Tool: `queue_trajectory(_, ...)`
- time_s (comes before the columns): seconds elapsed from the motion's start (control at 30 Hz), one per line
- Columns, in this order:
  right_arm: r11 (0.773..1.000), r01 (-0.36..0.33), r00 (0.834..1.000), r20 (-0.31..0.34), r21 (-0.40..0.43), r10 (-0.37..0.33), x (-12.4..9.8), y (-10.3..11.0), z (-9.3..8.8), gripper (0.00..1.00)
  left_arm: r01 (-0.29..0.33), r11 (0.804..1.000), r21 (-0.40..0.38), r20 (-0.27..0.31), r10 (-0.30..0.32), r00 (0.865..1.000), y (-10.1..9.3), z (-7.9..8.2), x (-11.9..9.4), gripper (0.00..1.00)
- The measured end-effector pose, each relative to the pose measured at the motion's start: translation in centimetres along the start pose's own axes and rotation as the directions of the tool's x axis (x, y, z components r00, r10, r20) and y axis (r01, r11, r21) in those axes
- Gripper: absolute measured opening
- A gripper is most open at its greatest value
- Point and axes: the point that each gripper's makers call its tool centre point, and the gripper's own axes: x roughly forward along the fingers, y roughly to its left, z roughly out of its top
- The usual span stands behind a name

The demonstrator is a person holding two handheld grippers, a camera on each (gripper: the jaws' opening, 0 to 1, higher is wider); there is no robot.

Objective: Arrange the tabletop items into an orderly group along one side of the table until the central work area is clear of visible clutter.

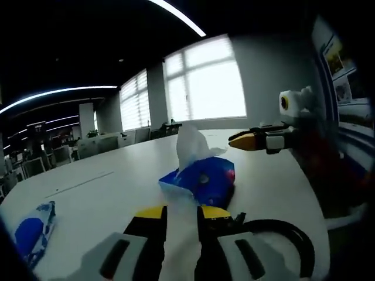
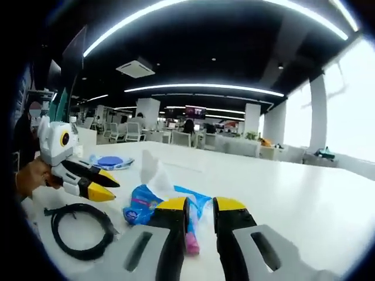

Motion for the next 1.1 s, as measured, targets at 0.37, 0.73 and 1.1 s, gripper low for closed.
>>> queue_trajectory(0.37,0.984,-0.177,0.983,0.042,-0.023,0.177,2.3,7.6,2.5,0.15,-0.109,0.994,-0.031,-0.003,0.109,0.994,4.5,-1.6,-3.8,0.20)
queue_trajectory(0.73,0.957,-0.285,0.957,0.049,-0.048,0.287,4.8,12.7,3.5,0.15,-0.185,0.982,-0.030,0.008,0.185,0.983,8.2,-1.9,-5.8,0.20)
queue_trajectory(1.1,0.945,-0.322,0.944,0.049,-0.064,0.325,5.9,14.8,4.1,0.15,-0.192,0.979,0.070,-0.009,0.193,0.981,10.8,-0.9,-5.6,0.21)
